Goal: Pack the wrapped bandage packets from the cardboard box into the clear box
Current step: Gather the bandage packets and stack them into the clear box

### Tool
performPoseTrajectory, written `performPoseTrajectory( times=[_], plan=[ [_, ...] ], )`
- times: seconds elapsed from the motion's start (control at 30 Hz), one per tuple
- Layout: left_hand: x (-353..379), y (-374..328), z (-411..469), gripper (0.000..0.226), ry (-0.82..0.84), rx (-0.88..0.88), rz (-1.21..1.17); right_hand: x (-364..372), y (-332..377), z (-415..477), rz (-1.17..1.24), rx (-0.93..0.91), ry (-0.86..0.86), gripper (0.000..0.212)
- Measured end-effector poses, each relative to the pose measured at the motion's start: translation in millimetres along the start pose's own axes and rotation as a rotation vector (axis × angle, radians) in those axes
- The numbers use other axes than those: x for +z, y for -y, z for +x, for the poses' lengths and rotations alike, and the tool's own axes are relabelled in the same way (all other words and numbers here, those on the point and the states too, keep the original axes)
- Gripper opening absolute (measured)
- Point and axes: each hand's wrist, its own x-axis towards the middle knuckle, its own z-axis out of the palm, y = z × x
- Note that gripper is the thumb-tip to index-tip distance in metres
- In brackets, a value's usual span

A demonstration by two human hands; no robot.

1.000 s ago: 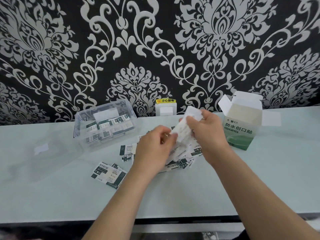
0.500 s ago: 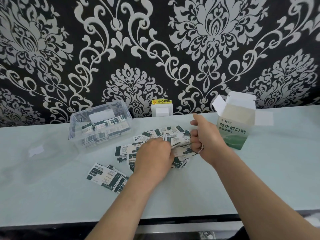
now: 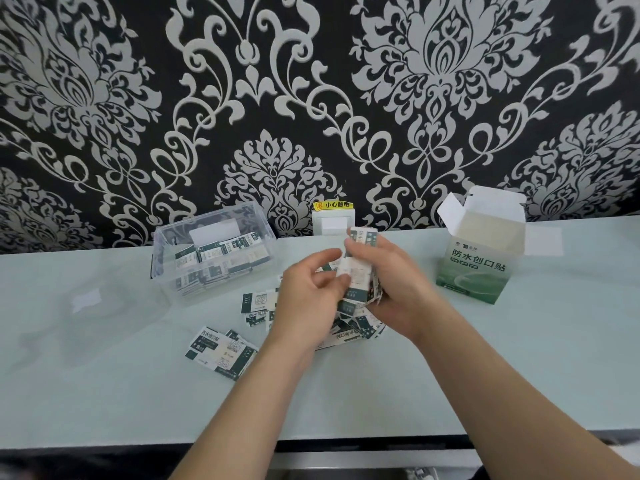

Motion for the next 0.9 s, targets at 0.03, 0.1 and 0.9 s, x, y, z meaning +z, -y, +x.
performPoseTrajectory(
  times=[0.03,0.1,0.9],
  plan=[
    [2,2,-1,0.040,0.011,0.036,0.040,4,-2,0,-0.014,0.004,-0.043,0.025],
    [2,5,-1,0.041,-0.001,0.163,0.230,8,-4,1,-0.018,0.019,-0.081,0.030],
    [-22,4,2,0.075,0.113,0.411,0.623,13,0,-10,-0.402,0.110,0.321,0.026]
  ],
)
